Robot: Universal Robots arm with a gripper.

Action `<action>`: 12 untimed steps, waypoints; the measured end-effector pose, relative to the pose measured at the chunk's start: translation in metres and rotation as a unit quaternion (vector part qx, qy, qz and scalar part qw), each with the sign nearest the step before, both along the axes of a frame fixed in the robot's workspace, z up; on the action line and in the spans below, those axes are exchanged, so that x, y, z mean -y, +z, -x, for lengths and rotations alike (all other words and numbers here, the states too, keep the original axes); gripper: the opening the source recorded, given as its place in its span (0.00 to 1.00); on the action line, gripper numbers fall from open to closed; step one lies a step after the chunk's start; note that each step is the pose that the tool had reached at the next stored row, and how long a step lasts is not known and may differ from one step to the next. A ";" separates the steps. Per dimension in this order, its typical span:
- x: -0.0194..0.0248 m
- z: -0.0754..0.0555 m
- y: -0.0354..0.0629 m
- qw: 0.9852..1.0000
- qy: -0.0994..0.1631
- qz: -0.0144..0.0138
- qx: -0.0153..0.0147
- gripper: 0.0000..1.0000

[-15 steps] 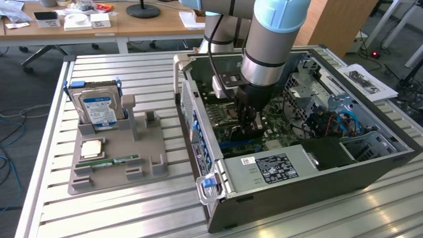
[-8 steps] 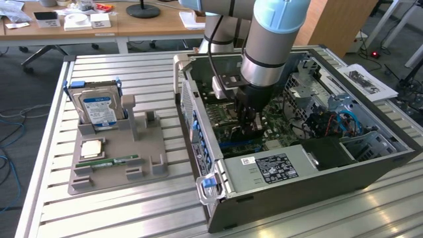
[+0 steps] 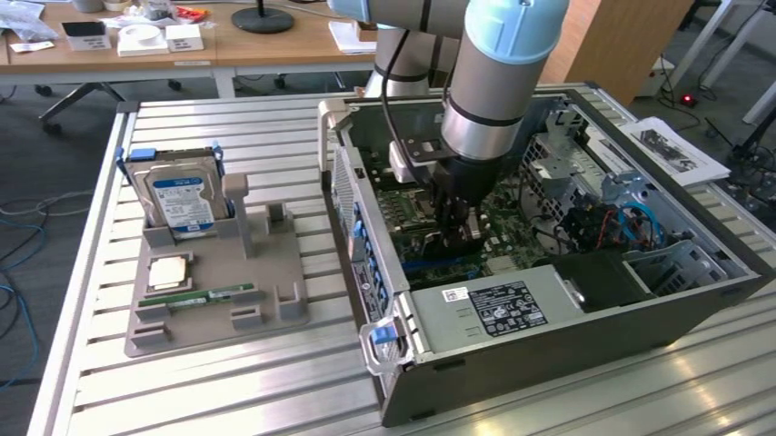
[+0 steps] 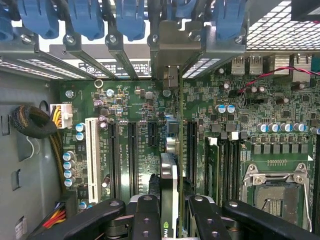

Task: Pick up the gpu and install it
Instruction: 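Insert the gpu into the slot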

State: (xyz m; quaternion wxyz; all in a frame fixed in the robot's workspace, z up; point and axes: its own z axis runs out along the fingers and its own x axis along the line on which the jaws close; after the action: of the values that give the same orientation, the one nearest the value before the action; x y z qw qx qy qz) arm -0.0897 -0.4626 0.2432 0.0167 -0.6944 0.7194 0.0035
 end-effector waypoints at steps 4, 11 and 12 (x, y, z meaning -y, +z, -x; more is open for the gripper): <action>0.0000 0.000 0.0000 1.000 0.000 0.000 0.000 0.27; 0.0000 0.000 0.0000 1.000 0.000 0.000 0.000 0.27; 0.0000 0.000 0.0000 1.000 0.000 0.000 0.000 0.27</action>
State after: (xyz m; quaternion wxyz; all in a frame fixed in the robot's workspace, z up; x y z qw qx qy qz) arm -0.0897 -0.4626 0.2432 0.0167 -0.6944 0.7194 0.0035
